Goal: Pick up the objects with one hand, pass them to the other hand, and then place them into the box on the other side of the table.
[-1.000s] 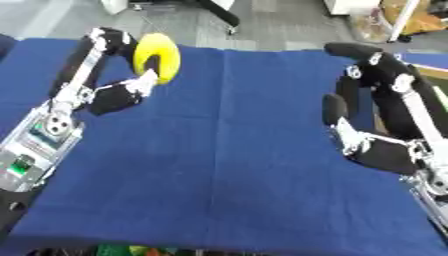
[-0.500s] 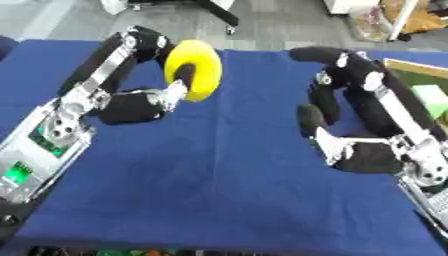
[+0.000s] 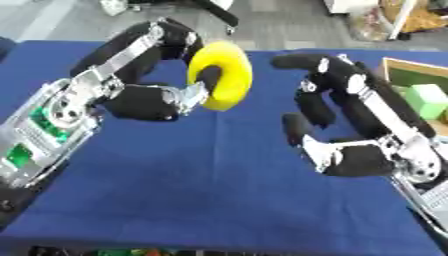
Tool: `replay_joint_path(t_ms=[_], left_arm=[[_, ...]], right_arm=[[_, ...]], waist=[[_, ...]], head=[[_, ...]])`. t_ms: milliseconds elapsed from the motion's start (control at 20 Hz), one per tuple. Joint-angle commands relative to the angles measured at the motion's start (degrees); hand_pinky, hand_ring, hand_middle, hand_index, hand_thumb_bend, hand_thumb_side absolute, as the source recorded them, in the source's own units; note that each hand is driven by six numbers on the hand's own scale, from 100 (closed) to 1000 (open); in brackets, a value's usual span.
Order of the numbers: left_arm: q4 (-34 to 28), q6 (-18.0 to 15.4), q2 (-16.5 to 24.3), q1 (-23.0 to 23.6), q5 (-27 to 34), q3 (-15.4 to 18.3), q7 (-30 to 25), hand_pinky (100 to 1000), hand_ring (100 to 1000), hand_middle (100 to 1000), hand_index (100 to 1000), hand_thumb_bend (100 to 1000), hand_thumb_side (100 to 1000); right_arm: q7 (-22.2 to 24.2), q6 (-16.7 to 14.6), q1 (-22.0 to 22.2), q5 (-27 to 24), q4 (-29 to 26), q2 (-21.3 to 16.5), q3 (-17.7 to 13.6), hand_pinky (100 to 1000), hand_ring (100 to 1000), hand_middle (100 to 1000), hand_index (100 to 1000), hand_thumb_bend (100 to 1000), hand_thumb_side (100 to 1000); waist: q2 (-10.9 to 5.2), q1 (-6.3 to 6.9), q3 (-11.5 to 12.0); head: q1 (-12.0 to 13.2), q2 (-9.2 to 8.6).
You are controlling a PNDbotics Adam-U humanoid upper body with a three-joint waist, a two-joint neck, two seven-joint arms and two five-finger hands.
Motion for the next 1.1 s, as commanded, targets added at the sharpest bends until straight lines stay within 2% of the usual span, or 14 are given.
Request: replay_joint_path(t_ms=[50,250,600,1100], left_arm=[[-0.95,0.70,1.23,-2.13,3.15,-0.46,-1.62,652,418,359,504,100,393],[-0.95,1.29,0.92,-3.52,6.14,-0.84,-3.04,653,419,361,505,100,399],[-0.95,2.07,0.61,-4.65,7.40,-2.08,-5.16,655,424,363,506,100,405],[-0.95,3.74,1.73,-4.70,9.79,-2.61,-7.83,659,429,366,507,100,432]], right_arm=[[0.50,-0.31,-1.24,0.68,-1.22,0.02,0.08,131,144,107,864,100,348],[0.54,-0.29,-1.56,1.42,-1.22,0.15,0.36,122,137,102,863,100,337],[0.09,0.50,-1.88,3.50,-1.22,0.61,0.97,114,131,100,866,100,317],[-0.24,0.24,-2.42,11.79,-1.22,0.40,0.07,115,135,100,870,100,115]], waist=[[-1.13,0.89,-0.08],[-1.11,0.94,-0.20],[-1.08,0.99,-0.38],[-1.16,1.09,-0.49]], head=[[-0.31,0.30],[-0.41,0.30],[-0.41,0.30],[-0.46,0.30]])
